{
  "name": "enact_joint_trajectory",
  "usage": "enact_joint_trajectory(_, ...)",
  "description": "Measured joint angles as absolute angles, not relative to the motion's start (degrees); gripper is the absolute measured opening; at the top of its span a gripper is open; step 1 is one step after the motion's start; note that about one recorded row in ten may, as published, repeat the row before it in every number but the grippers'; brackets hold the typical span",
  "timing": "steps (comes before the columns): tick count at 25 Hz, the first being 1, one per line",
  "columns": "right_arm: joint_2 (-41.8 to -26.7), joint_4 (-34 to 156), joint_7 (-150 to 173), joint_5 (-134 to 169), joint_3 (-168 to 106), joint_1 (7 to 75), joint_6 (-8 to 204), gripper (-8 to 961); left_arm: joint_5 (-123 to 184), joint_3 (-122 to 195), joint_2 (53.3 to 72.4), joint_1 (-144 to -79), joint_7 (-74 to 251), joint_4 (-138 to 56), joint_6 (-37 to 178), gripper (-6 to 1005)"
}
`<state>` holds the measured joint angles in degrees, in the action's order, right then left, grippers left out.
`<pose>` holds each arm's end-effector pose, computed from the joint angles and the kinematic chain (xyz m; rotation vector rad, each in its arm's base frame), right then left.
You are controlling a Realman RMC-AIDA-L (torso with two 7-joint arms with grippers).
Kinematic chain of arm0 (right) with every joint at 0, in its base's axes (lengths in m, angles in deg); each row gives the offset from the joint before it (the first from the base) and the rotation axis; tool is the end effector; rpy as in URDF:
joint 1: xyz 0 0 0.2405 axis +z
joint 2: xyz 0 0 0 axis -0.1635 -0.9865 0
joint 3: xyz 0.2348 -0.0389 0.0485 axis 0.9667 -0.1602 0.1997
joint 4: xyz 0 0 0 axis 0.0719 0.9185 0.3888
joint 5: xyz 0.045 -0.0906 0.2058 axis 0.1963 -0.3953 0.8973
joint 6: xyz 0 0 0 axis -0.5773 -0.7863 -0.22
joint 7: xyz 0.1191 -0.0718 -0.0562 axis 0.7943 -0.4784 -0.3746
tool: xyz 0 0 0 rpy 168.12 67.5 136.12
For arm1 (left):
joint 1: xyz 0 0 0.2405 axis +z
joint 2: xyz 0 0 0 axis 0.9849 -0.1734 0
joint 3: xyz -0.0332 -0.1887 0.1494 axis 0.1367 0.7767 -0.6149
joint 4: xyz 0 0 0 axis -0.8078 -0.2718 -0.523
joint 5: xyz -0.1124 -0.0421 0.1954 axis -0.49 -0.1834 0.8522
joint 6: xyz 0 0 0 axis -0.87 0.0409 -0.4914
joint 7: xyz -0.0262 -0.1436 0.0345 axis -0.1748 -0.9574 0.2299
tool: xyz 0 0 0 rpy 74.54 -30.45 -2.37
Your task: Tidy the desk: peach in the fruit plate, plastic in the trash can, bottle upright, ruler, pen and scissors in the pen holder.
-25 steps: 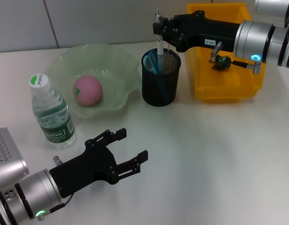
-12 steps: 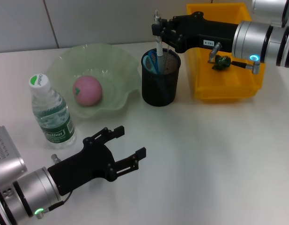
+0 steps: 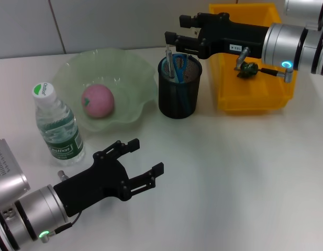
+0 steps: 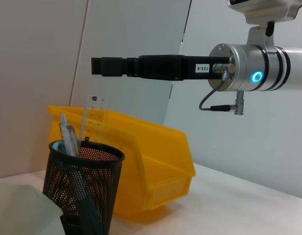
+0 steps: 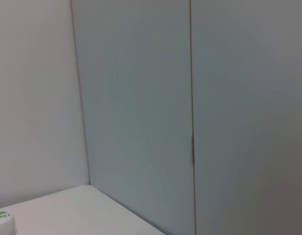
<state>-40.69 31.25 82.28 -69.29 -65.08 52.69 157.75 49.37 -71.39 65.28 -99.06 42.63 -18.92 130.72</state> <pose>0.1876 0.4387 0.0061 -2.4473 0.4014 0.7602 -0.2577 0.2785 -0.1051 -2.5297 -0.5698 -0.9390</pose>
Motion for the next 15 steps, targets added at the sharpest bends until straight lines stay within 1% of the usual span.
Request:
enact_joint_trajectory(1, -40.69, 31.2, 82.3, -69.2, -65.0, 52.7, 157.8, 495, 49.4, -71.4, 65.28, -99.1, 42.6, -18.9, 130.7, 844)
enact_joint_trajectory(9, -40.55, 31.1, 82.1, -62.0, -65.2, 50.1, 161.7, 599, 49.4, -71.4, 65.27, -99.0, 42.8, -18.9, 130.8, 844)
enact_joint_trajectory(12, -40.35, 30.2, 84.6, -61.7, -65.2, 48.7, 165.9, 600, 49.4, -71.4, 64.95, -98.9, 42.5, -18.9, 131.7, 844)
enact_joint_trajectory(15, -40.32, 27.7, 87.8, -61.7, -65.2, 45.9, 171.6, 600, 49.4, -71.4, 64.62, -98.8, 42.0, -18.9, 132.8, 844)
